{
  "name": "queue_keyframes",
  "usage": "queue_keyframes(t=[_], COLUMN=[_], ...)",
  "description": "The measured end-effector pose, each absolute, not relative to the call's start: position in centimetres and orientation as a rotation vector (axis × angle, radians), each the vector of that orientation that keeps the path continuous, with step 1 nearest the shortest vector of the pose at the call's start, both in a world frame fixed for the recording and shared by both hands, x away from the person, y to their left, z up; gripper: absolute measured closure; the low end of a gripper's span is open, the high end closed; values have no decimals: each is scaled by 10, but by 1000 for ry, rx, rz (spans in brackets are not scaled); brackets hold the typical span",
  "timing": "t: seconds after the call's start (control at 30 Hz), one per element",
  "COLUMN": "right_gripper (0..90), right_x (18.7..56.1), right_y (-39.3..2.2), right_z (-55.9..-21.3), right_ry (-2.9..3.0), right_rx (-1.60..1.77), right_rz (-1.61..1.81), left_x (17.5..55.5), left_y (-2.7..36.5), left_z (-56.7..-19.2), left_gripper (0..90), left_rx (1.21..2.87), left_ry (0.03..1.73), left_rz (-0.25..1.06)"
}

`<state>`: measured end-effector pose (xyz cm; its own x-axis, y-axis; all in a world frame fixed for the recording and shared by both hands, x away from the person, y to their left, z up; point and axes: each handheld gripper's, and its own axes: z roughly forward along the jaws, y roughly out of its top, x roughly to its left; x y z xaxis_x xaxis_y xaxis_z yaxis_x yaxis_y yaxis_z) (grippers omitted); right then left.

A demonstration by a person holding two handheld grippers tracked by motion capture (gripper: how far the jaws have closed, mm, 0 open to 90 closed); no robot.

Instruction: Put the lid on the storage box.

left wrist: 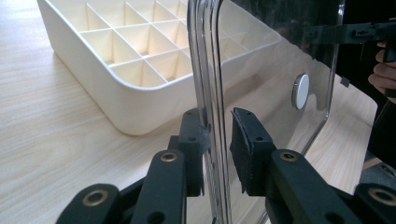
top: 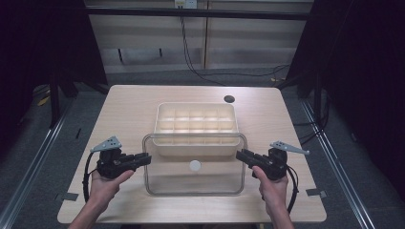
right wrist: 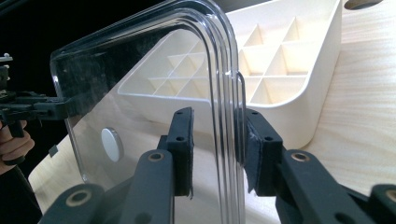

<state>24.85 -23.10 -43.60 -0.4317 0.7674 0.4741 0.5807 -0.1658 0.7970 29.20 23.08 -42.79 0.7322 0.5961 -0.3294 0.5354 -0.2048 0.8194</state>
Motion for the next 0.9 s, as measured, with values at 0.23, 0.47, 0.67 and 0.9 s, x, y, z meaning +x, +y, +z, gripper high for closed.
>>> queue_keyframes(t=[0.23,0.47,0.67,0.9], right_gripper=[672,672,672,672], right_x=[253,257,261,269], right_y=[-234,-236,-237,-238], right_z=[-431,-427,-426,-418], right_ry=[1898,1898,1888,1877], right_rx=[1571,1568,1569,1565], right_rz=[1646,1661,1670,1683], left_x=[298,302,306,314], left_y=[227,227,225,224], left_z=[-423,-418,-412,-401], left_gripper=[742,742,743,743], left_rx=[1850,1841,1837,1831], left_ry=[875,874,872,865], left_rz=[64,70,74,94])
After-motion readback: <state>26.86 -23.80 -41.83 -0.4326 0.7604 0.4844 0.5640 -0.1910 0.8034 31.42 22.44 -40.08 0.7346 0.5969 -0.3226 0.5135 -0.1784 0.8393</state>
